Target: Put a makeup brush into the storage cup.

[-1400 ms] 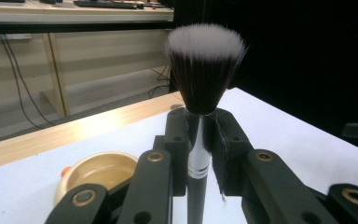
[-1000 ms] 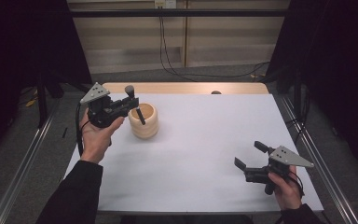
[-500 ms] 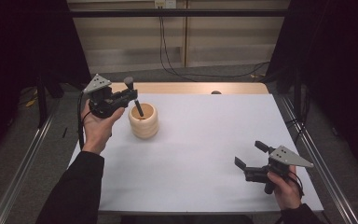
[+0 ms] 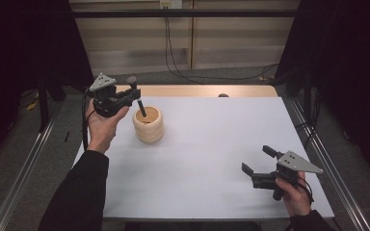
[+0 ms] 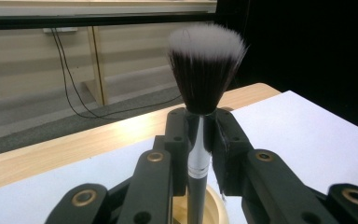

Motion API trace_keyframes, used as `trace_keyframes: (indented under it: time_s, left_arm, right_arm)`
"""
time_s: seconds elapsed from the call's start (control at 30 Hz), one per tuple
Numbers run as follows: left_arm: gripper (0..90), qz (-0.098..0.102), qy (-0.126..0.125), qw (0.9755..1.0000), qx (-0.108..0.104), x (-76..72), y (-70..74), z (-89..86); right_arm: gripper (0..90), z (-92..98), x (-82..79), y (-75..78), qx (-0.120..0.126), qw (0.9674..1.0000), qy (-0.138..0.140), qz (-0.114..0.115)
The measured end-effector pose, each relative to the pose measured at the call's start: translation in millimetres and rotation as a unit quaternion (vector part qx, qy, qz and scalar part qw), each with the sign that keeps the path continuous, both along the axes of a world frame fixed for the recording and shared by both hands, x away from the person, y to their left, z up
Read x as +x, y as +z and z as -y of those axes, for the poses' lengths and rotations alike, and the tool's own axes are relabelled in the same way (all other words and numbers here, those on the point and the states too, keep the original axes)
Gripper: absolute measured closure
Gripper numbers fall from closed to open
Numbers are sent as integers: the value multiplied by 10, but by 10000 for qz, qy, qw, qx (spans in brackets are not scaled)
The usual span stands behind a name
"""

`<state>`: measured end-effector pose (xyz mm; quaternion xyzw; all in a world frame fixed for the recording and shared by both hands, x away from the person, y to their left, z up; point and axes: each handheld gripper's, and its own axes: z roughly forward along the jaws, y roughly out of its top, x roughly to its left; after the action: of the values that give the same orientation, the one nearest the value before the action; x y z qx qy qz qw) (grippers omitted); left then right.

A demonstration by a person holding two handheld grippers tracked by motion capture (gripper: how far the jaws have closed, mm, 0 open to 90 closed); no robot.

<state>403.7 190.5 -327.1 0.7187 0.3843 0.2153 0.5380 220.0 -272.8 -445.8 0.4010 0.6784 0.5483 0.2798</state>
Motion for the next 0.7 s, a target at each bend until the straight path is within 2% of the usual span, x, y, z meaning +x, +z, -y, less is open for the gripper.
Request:
trace_keyframes:
  time_s: [0.27,0.37,0.4,0.7]
  left_arm:
    - [779,-46,72,9998,182,53,-97,30]
    - [779,-80,105,9998,164,65,-150,24]
    - [779,-107,145,9996,228,65,-170,18]
    - [779,-157,117,9995,263,49,-286,36]
  right_arm:
    - [0,4,-4,1,-11,10000,18,28]
    - [1,2,-3,1,-6,10000,37,16]
    - [1,0,-4,0,-8,10000,32,20]
    - [0,-9,-4,-4,-63,10000,72,21]
